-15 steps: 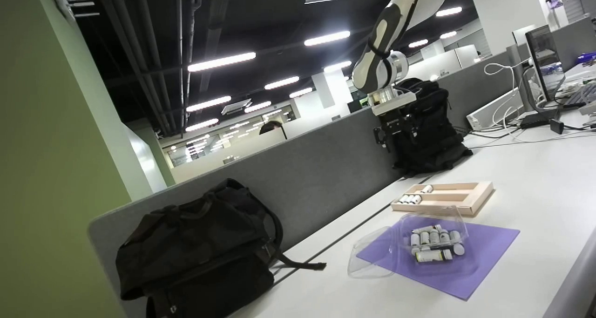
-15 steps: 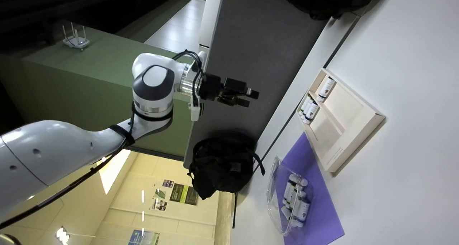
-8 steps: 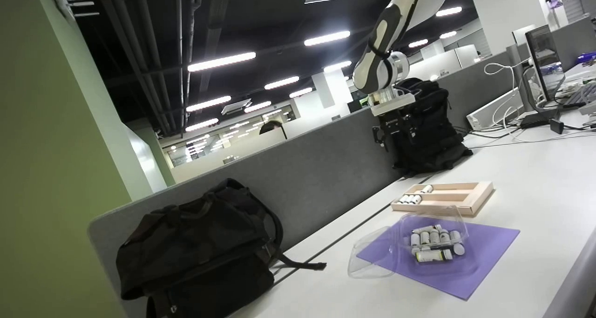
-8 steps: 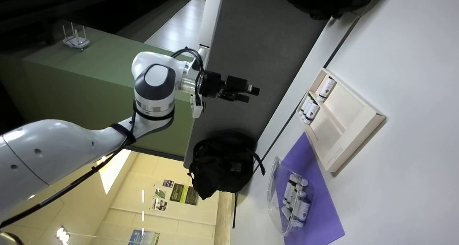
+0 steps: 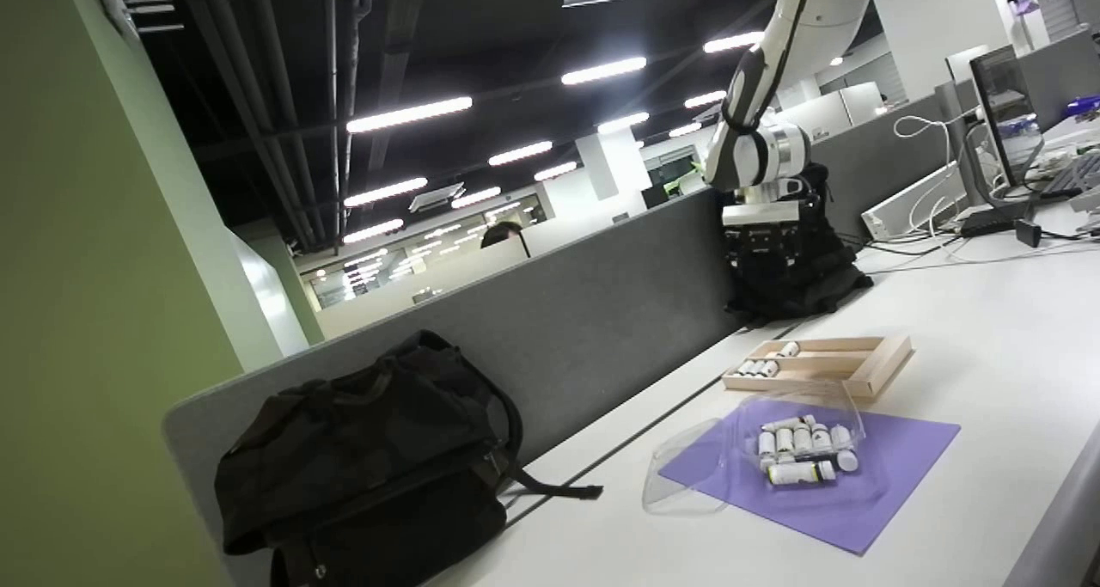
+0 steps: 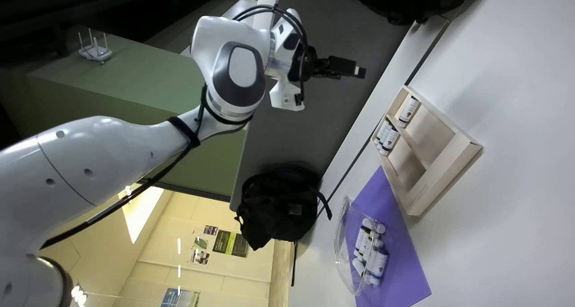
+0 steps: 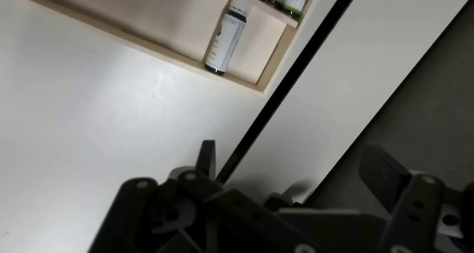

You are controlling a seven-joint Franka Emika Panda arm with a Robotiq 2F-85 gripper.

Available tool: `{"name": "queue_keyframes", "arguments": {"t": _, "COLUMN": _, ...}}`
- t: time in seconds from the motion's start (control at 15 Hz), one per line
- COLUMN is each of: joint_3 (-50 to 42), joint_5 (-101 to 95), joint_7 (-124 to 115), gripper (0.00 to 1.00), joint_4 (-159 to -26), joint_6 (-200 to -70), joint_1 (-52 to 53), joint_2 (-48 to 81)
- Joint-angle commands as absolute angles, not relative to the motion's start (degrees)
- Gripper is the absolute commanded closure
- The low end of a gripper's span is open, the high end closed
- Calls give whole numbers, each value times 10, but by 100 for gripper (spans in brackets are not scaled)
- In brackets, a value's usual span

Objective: Remove the bottle from the right side of the tray and place it in the container

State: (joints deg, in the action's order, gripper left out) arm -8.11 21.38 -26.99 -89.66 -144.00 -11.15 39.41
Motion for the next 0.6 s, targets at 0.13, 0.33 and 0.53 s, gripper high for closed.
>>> {"name": "queue_keyframes", "arguments": {"t": 0.13, "joint_3": -83, "joint_5": 262, "joint_7": -357, "gripper": 0, "joint_4": -800, "joint_6": -1498, "joint_1": -107, "joint_2": 501}}
{"name": "queue_keyframes", "arguments": {"t": 0.33, "joint_3": -80, "joint_5": 233, "joint_7": -379, "gripper": 0, "joint_4": -758, "joint_6": -1350, "joint_1": -105, "joint_2": 527}}
{"name": "queue_keyframes", "arguments": {"t": 0.53, "joint_3": -78, "joint_5": 221, "joint_7": -400, "gripper": 0, "joint_4": -716, "joint_6": -1251, "joint_1": -103, "joint_2": 551}}
